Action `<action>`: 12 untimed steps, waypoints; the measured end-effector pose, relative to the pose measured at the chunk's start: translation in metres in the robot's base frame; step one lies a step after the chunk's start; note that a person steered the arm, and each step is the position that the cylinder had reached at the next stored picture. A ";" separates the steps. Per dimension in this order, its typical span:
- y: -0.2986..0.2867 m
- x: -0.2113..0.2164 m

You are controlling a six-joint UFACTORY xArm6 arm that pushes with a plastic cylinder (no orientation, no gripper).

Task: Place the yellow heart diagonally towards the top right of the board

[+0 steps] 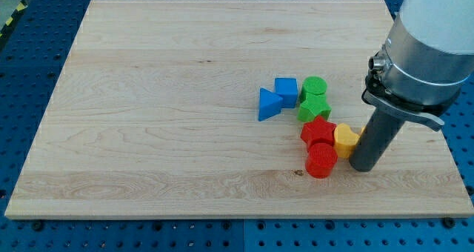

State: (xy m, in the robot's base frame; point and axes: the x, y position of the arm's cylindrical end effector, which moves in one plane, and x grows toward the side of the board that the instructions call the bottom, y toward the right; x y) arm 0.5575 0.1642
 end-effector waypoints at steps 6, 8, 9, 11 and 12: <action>0.001 -0.032; -0.011 -0.035; -0.013 -0.069; -0.010 -0.087; -0.009 -0.090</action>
State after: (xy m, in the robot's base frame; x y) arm 0.4676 0.1552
